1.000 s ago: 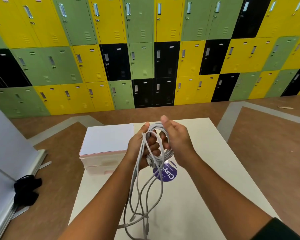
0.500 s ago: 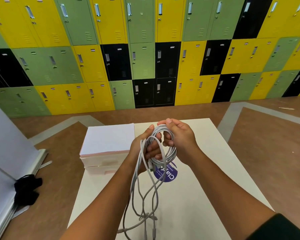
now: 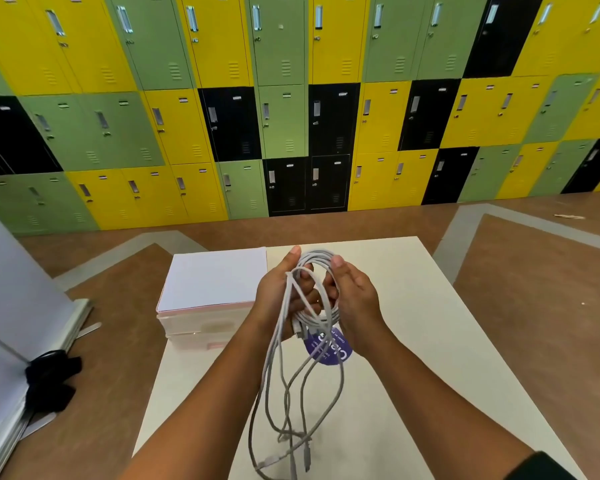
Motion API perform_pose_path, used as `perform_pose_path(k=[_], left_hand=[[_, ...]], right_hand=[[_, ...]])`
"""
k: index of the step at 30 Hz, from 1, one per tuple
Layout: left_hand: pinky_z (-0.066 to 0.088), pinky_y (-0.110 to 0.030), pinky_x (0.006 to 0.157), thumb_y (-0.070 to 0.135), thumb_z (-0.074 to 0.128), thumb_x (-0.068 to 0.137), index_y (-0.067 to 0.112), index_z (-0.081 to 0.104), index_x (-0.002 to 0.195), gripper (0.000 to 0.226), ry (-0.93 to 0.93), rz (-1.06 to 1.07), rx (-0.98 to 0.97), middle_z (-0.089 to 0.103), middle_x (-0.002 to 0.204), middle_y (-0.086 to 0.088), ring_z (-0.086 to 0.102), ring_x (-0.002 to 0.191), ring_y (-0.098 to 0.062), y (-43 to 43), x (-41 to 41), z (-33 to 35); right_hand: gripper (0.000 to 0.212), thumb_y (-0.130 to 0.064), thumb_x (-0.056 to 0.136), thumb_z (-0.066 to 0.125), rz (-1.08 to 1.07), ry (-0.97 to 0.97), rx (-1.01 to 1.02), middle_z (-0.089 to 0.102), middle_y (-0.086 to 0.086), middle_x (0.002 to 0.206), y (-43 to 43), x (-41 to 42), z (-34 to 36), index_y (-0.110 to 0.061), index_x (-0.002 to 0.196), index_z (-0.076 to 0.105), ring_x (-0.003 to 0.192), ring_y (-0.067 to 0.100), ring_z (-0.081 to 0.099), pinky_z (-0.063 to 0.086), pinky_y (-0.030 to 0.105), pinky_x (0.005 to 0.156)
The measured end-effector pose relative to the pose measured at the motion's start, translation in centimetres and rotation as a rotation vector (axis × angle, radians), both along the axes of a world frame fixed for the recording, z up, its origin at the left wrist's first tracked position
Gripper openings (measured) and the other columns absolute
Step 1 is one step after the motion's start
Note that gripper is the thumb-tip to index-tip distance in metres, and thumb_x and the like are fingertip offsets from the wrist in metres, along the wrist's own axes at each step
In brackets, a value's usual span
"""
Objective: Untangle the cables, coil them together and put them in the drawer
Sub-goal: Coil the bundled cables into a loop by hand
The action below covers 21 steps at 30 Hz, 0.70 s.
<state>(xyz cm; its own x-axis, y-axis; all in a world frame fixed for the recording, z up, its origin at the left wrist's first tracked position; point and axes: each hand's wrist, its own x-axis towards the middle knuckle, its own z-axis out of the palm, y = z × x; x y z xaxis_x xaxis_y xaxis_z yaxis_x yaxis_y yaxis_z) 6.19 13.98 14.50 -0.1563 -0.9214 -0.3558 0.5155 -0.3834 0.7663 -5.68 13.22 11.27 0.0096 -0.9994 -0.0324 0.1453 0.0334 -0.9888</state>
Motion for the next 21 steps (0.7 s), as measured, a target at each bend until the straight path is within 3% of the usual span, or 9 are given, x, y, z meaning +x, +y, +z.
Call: perform_pose_path(k=[3,5,8,11,13,15,19,21], left_hand=[[0.039,-0.021,0.041,0.046,0.049,0.1,0.014,0.054,0.059,0.053,-0.239,0.076,-0.086,0.048,0.047,-0.003,0.046,0.038,-0.016,-0.5,0.2,0.1],[0.033,-0.024,0.046,0.046,0.048,0.101,0.015,0.056,0.058,0.054,-0.357,0.106,-0.138,0.047,0.051,-0.005,0.042,0.043,-0.018,-1.0,0.6,0.0],[0.037,-0.025,0.049,0.044,0.045,0.103,0.014,0.06,0.063,0.052,-0.563,0.175,-0.212,0.053,0.056,-0.008,0.046,0.049,-0.02,-1.7,1.0,0.0],[0.045,-0.028,0.059,0.044,0.041,0.104,0.012,0.066,0.071,0.052,-0.734,0.193,-0.274,0.064,0.059,-0.001,0.058,0.054,-0.012,-2.3,1.5,-0.4],[0.047,-0.031,0.062,0.044,0.041,0.104,0.013,0.068,0.073,0.052,-0.814,0.199,-0.32,0.065,0.059,0.0,0.06,0.057,-0.012,-2.7,1.8,-0.8],[0.047,-0.031,0.061,0.042,0.04,0.105,0.012,0.068,0.072,0.052,-0.897,0.225,-0.356,0.065,0.06,0.001,0.06,0.057,-0.011,-3.0,2.1,-0.8],[0.041,-0.025,0.058,0.042,0.039,0.105,0.014,0.065,0.07,0.051,-1.037,0.162,-0.391,0.065,0.064,0.0,0.058,0.061,-0.012,-3.1,2.7,-0.9],[0.039,-0.025,0.055,0.045,0.039,0.105,0.014,0.065,0.071,0.052,-0.992,0.045,-0.357,0.06,0.058,0.002,0.053,0.056,-0.013,-3.0,2.9,-0.8]], right_hand=[[0.041,-0.055,0.1,0.042,0.046,0.038,0.102,0.072,0.006,0.105,0.0,0.0,-1.0,-0.024,0.109,0.067,0.098,0.027,0.069,0.056,0.045,0.092],[0.043,-0.059,0.099,0.04,-0.03,0.099,0.099,0.066,0.001,0.115,0.1,0.0,-1.3,-0.026,0.12,0.058,0.103,0.019,0.065,0.056,0.04,0.089],[0.054,-0.065,0.093,0.035,-0.176,0.093,-0.056,0.065,-0.003,0.098,0.8,-0.2,-0.6,-0.02,0.108,0.062,0.087,0.013,0.061,0.051,0.026,0.073],[0.064,-0.069,0.093,0.036,0.136,0.041,-0.047,0.071,0.01,0.082,1.3,-0.3,0.7,-0.014,0.097,0.069,0.073,0.024,0.065,0.054,0.031,0.064],[0.06,-0.066,0.091,0.046,0.357,0.055,-0.038,0.07,0.016,0.084,1.4,-0.5,1.6,-0.01,0.104,0.066,0.071,0.032,0.065,0.053,0.039,0.069],[0.059,-0.058,0.09,0.053,0.504,0.04,0.007,0.067,0.019,0.082,1.3,-0.7,2.1,-0.004,0.112,0.06,0.067,0.033,0.063,0.053,0.038,0.068],[0.016,-0.02,0.099,0.058,0.49,0.14,0.033,0.047,0.004,0.059,0.5,-1.3,2.5,-0.006,0.093,0.063,0.044,0.015,0.041,0.036,0.026,0.046],[0.018,-0.019,0.1,0.057,0.425,0.241,0.029,0.038,-0.004,0.052,-0.3,-1.5,2.8,-0.008,0.087,0.064,0.044,0.011,0.03,0.027,0.023,0.044]])
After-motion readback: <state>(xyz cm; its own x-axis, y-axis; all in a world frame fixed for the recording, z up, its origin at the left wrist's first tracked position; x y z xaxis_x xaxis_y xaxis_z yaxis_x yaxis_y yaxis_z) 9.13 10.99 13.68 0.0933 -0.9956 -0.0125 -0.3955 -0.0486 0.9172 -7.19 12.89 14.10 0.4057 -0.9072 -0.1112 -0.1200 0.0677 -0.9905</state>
